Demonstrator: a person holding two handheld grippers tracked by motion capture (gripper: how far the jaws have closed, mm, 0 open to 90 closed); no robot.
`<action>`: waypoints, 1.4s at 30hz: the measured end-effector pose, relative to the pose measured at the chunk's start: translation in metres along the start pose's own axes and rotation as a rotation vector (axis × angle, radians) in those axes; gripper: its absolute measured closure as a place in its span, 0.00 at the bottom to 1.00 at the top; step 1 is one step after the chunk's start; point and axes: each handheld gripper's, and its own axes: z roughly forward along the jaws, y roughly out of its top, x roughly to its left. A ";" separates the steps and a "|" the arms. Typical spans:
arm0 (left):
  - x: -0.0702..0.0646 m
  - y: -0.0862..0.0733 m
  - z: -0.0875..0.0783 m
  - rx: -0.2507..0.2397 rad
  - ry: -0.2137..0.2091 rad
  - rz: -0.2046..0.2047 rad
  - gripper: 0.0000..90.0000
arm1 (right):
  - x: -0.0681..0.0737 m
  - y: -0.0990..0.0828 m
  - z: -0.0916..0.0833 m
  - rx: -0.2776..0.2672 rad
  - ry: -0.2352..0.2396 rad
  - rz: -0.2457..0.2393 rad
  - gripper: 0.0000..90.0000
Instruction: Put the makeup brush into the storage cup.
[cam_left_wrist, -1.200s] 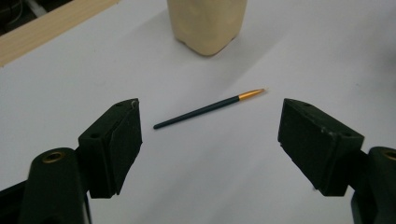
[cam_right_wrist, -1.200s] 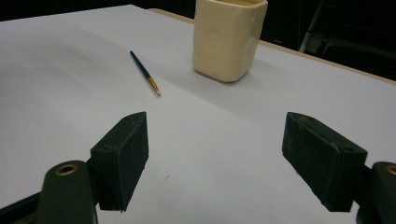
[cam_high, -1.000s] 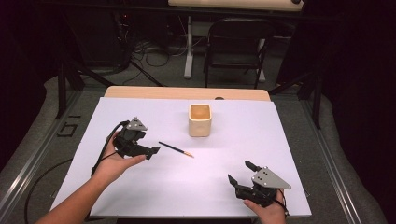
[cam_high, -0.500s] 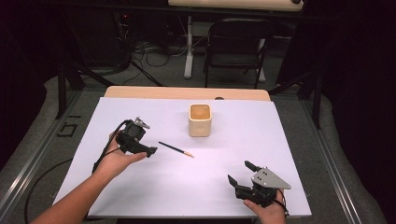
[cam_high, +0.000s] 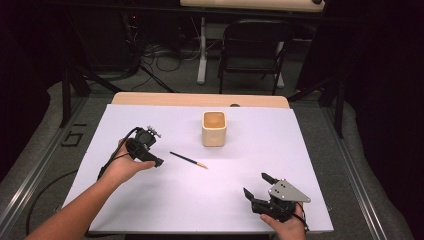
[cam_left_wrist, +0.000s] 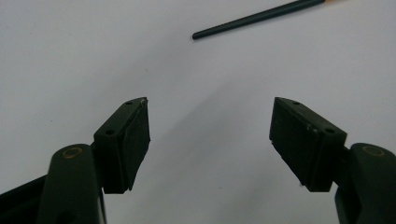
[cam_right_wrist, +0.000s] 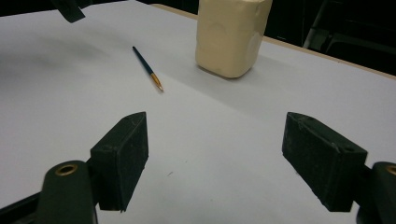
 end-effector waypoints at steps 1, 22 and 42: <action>0.000 0.000 0.000 0.000 0.000 0.000 0.33 | 0.000 0.000 0.000 0.000 0.000 0.000 0.25; 0.007 0.011 0.008 0.128 0.027 0.037 0.37 | 0.000 -0.001 0.001 0.015 0.006 -0.004 0.25; -0.021 0.040 0.008 0.119 0.005 0.133 0.38 | 0.000 -0.001 0.002 0.015 0.009 -0.007 0.25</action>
